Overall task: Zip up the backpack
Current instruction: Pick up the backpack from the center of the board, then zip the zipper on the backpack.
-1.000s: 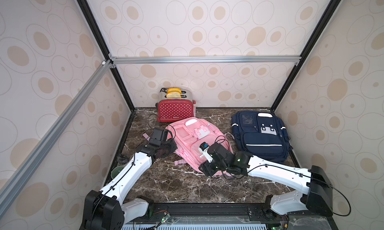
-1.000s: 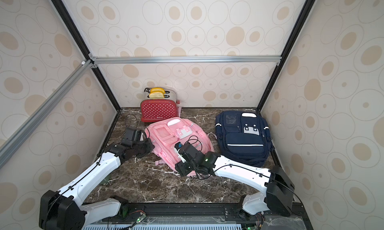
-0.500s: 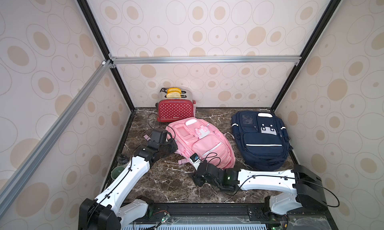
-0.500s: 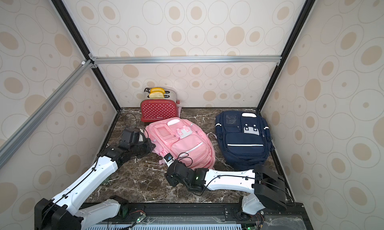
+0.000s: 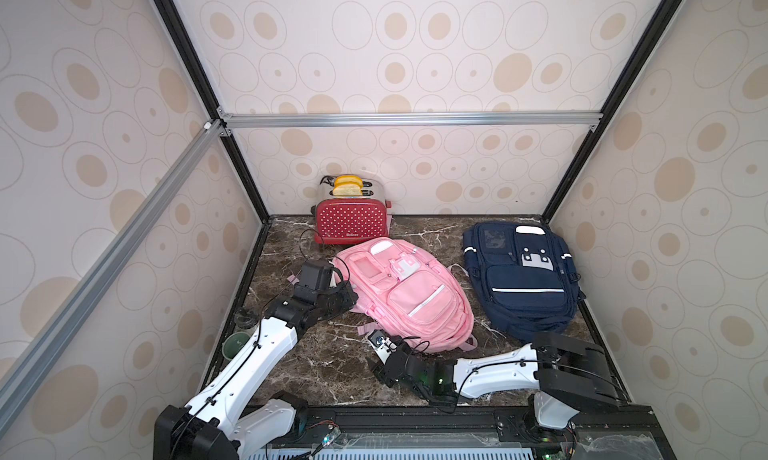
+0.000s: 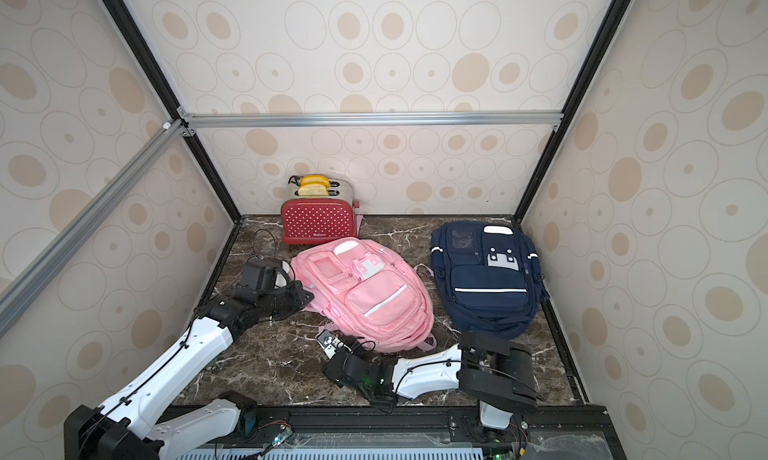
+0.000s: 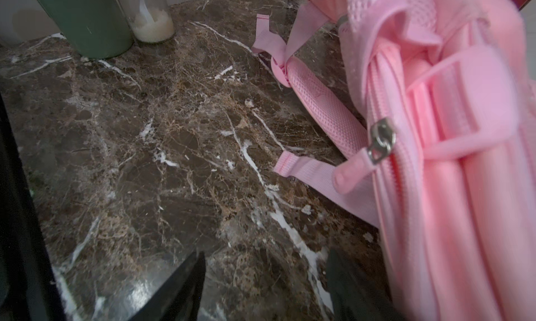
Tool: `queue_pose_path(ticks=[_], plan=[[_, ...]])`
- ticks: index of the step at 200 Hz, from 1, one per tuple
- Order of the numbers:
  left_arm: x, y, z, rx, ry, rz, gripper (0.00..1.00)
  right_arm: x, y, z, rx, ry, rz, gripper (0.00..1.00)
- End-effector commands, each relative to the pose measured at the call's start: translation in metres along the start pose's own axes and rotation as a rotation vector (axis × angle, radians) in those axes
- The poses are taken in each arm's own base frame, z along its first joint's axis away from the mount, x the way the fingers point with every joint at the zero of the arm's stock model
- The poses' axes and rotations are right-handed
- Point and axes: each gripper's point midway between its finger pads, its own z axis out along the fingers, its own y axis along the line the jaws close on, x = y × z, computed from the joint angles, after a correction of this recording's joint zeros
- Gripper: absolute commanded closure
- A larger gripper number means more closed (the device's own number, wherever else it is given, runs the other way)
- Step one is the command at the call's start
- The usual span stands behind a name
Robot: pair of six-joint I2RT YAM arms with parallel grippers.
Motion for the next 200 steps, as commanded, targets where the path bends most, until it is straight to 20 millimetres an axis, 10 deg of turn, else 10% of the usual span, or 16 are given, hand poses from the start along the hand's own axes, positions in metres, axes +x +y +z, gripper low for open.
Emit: queue_pose_path(ticks=[1,200], plan=[[-0.001,-0.019,-0.017,0.082,-0.025,0.054,1.00,-0.030,-0.001,0.002,0.041,-0.119,-0.001,0.29],[0.005,-0.009,-0.013,0.082,-0.040,0.057,1.00,0.032,-0.064,-0.014,0.159,-0.059,0.080,0.29]])
